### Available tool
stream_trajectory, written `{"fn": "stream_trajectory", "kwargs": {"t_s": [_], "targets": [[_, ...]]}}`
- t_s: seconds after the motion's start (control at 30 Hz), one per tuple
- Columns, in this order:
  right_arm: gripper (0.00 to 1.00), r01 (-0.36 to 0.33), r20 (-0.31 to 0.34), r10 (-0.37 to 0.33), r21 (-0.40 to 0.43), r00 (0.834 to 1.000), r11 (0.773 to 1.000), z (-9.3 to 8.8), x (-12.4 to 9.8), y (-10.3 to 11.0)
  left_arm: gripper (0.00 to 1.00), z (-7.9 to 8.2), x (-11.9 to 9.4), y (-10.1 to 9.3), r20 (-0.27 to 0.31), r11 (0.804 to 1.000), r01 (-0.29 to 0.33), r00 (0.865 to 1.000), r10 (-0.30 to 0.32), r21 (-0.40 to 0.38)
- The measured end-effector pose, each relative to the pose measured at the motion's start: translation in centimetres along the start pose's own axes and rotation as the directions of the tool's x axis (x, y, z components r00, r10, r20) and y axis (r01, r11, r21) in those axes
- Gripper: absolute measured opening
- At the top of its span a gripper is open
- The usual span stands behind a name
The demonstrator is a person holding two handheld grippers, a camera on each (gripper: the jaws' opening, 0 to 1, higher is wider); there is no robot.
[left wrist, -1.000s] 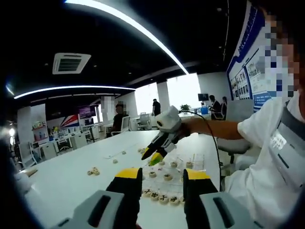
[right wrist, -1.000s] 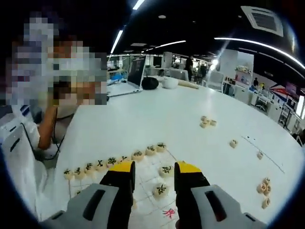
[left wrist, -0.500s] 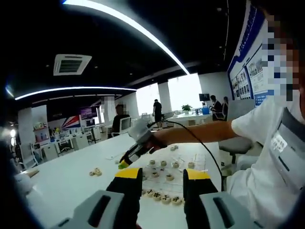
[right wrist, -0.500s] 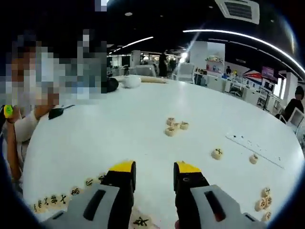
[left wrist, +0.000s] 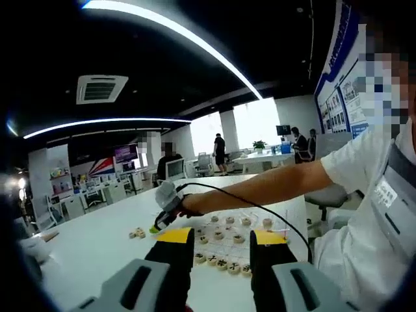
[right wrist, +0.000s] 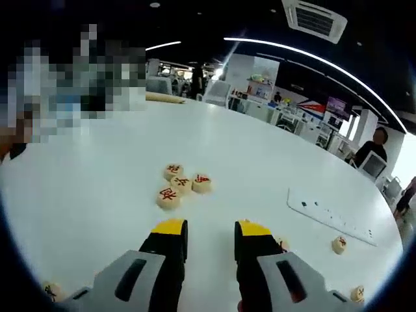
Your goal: Pick up the chess pieces one by one and place each piece onto its starting position on the chessboard, setting the pieces on their correct points until all the chess pieces are arranged in the starting layout
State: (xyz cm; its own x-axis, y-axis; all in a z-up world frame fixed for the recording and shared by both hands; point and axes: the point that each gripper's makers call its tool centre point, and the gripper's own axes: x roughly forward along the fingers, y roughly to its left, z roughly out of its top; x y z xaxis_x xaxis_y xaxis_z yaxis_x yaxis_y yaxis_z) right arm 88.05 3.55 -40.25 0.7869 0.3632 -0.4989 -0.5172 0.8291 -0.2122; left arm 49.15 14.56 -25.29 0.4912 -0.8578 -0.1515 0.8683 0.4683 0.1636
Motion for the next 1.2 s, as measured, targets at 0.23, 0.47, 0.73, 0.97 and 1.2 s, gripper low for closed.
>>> {"fn": "stream_trajectory", "kwargs": {"t_s": [0.23,0.47,0.73,0.97,1.2], "targets": [[0.31,-0.063,0.048,0.058,0.114,0.997,0.992,1.0,1.3,1.9,0.36,-0.1,-0.2,0.4,0.003,1.0,-0.009,1.0,0.009,-0.003],[0.33,-0.1,0.059,0.093,0.135,0.994,0.986,2.2,2.6,3.6,0.36,0.0,-0.2,0.4,0.005,1.0,-0.012,1.0,0.012,-0.001],[0.18,-0.082,0.074,0.074,0.121,0.995,0.989,2.4,3.1,3.4,0.36,0.0,-0.4,0.5,0.008,1.0,-0.016,1.0,0.016,0.002],[0.18,-0.104,0.063,0.099,0.082,0.993,0.991,1.9,1.7,2.3,0.35,0.0,-0.3,0.5,0.007,1.0,-0.01,1.0,0.01,0.001],[0.18,-0.181,0.115,0.169,0.104,0.979,0.978,2.3,-4.3,2.1,0.35,-0.5,0.2,0.6,-0.01,1.0,-0.011,1.0,0.011,-0.009]]}}
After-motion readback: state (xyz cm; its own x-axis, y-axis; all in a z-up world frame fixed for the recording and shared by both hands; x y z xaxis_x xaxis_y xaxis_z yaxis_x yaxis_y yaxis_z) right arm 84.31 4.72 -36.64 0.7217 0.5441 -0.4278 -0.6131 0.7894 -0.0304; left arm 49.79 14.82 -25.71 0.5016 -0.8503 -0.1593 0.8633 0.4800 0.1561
